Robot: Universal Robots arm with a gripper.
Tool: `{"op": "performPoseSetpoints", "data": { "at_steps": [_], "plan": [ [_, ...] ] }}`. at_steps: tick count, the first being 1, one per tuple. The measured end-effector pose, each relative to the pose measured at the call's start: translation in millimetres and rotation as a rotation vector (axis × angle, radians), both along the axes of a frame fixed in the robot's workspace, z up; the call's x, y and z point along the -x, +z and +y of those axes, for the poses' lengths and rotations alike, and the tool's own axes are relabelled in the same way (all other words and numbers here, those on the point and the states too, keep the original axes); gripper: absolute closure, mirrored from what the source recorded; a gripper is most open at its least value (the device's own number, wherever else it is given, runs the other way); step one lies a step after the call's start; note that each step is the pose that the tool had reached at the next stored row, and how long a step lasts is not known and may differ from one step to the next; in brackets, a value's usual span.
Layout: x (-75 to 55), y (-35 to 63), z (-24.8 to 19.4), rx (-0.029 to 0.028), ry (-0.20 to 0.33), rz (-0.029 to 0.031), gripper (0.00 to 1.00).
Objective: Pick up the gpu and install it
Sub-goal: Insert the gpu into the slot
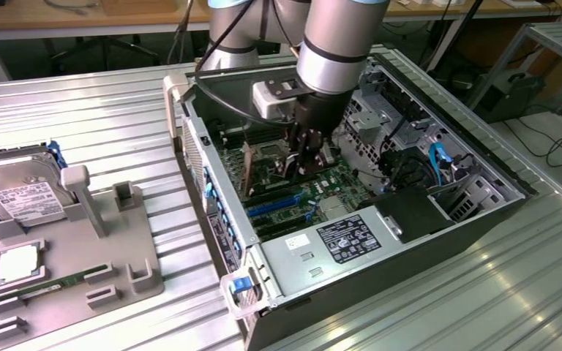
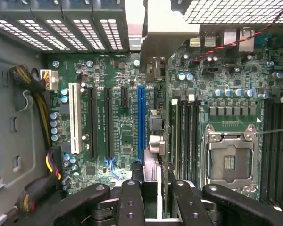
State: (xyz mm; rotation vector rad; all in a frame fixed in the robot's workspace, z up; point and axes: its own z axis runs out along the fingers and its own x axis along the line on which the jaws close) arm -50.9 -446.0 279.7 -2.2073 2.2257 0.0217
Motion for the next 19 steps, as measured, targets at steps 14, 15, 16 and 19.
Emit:
{"op": "performPoseSetpoints", "data": {
  "at_steps": [14,15,16,19],
  "plan": [
    [15.6,-12.0,-6.0,-0.0009,0.0,-0.0258,0.72],
    [17.6,-13.5,-6.0,-0.0008,0.0,-0.0258,0.72],
    [18.4,-14.5,-6.2,-0.0009,0.0,-0.0258,0.72],
    [19.5,-17.1,-9.1,-0.0008,0.0,-0.0258,0.72]
  ]
}}
